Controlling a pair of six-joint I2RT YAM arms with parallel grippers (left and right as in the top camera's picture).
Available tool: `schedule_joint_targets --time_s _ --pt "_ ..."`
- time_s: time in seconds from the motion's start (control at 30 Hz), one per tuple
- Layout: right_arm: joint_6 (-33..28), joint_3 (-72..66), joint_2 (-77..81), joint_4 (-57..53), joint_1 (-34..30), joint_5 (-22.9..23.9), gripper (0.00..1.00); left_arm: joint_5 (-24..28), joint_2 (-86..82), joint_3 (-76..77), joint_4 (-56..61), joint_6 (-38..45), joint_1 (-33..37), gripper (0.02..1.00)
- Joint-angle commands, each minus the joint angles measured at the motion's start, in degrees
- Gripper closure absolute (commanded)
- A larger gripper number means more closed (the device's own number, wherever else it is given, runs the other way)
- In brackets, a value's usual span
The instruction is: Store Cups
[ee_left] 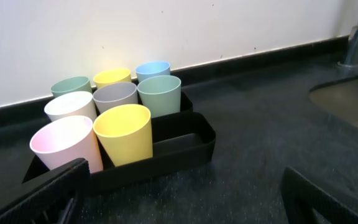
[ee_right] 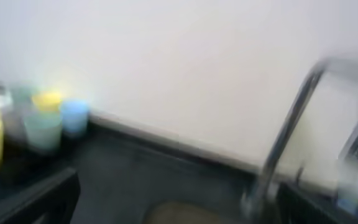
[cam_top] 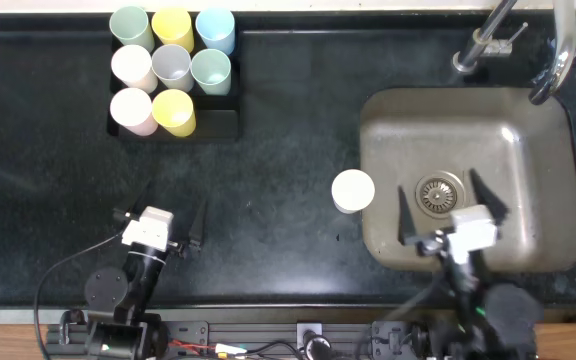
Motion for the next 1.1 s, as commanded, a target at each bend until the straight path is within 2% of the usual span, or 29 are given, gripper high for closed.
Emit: schedule_joint_targets --time_s 0.03,0.17,0.23,0.33,0.47,0.53,0.7,0.83,0.9,0.93,1.1 --pt "0.9 28.2 18.9 -22.9 0.3 -2.5 0.003 1.0 -0.4 -0.3 0.2 0.7 0.3 0.018" --pt "3.2 45.4 38.5 -48.5 0.3 -5.9 0.003 1.0 -0.4 -0.3 0.2 0.7 0.3 0.018" --pt "3.1 49.8 46.6 -57.2 0.3 -7.4 0.003 1.0 -0.4 -0.3 0.2 0.7 0.3 0.018" --pt "3.1 52.1 57.1 -63.5 0.3 -7.3 0.003 1.0 -0.4 -0.3 0.2 0.7 0.3 0.018" --pt "3.0 52.0 67.5 -65.9 1.1 -6.9 0.003 1.0 -0.4 -0.3 0.2 0.7 0.3 0.018" --pt "0.5 52.0 71.4 -65.8 2.1 -5.7 0.003 1.0 -0.4 -0.3 0.2 0.7 0.3 0.018" --pt "-0.5 52.0 73.8 -61.7 5.5 -5.6 0.005 1.0 -0.4 -0.3 0.2 0.7 0.3 0.018" --pt "-0.6 51.8 74.2 -61.3 6.4 -5.6 0.003 1.0 -0.4 -0.3 0.2 0.7 0.3 0.018" --pt "-2.4 51.6 74.5 -60.0 6.4 -5.5 0.005 1.0 -0.4 -0.3 0.2 0.7 0.3 0.018" --pt "-4.2 51.5 74.7 -59.2 6.4 -4.6 0.003 1.0 -0.4 -0.3 0.2 0.7 0.3 0.018" --pt "-4.0 51.5 77.5 -56.5 6.4 2.3 0.003 1.0 -0.4 -0.3 0.2 0.7 0.3 0.02"
